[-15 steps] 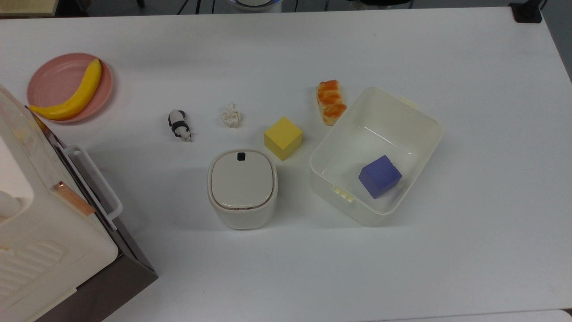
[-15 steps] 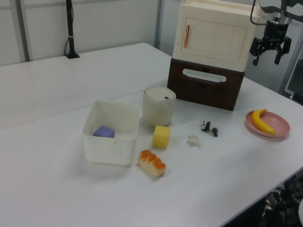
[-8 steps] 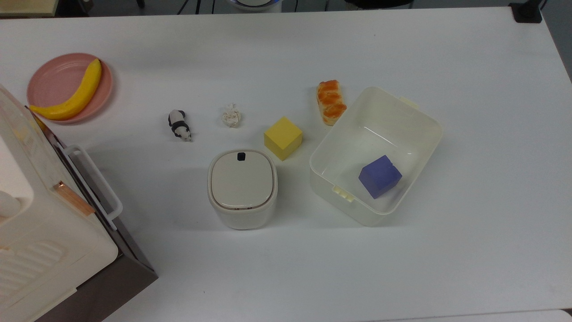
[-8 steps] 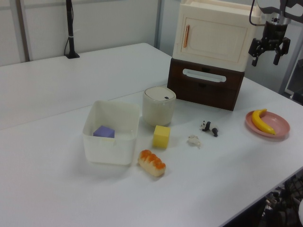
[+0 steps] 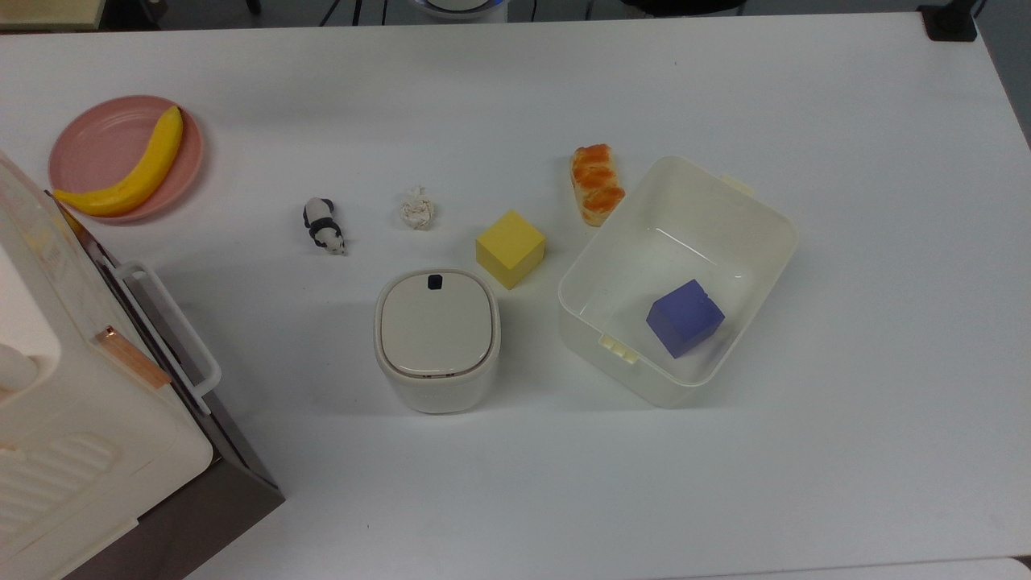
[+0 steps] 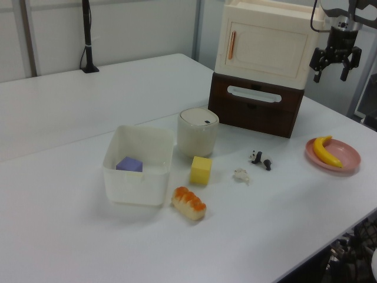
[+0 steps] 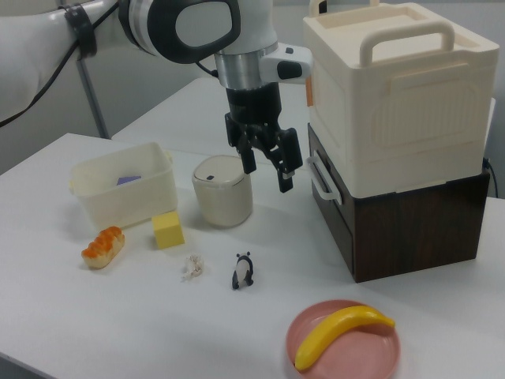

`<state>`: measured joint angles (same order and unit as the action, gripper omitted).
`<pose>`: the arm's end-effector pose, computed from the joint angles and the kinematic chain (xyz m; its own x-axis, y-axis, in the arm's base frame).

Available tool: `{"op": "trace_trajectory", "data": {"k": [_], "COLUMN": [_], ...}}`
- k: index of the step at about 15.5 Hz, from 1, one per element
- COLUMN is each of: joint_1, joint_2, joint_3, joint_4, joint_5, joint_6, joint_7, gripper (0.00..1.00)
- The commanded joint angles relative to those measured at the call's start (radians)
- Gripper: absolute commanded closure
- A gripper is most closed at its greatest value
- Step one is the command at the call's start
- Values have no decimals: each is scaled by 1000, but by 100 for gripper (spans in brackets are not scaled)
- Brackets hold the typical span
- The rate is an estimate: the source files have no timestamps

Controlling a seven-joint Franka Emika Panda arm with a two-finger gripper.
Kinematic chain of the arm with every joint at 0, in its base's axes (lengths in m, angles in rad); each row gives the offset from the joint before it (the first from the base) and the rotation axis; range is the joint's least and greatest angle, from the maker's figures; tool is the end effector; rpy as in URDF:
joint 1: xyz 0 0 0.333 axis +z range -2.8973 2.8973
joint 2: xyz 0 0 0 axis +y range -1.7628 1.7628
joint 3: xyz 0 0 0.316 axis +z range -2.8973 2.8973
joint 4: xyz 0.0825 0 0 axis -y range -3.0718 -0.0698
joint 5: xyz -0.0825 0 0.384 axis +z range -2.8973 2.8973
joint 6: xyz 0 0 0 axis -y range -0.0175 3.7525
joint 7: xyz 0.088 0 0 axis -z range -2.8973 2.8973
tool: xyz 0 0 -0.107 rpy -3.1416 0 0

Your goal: Put the bread in the basket

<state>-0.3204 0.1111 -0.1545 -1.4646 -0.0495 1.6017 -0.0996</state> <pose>0.5264 -0.2704 0.6148 0.9312 -0.3639 0.0205 -0.3645 -0.9287 0.0689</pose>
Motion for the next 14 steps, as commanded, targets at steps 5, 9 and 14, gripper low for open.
{"op": "trace_trajectory", "data": {"k": [5,9,14], "joint_1": [14,24,69], "joint_2": [-24,-21,10], "joint_3": [-13,-2,0], "joint_4": [-16,-26,-34], "joint_5": [8,10,7], "joint_6": [-22,-25,-22], "joint_7": [-19,-17,-34], "gripper": [0,0,0]}}
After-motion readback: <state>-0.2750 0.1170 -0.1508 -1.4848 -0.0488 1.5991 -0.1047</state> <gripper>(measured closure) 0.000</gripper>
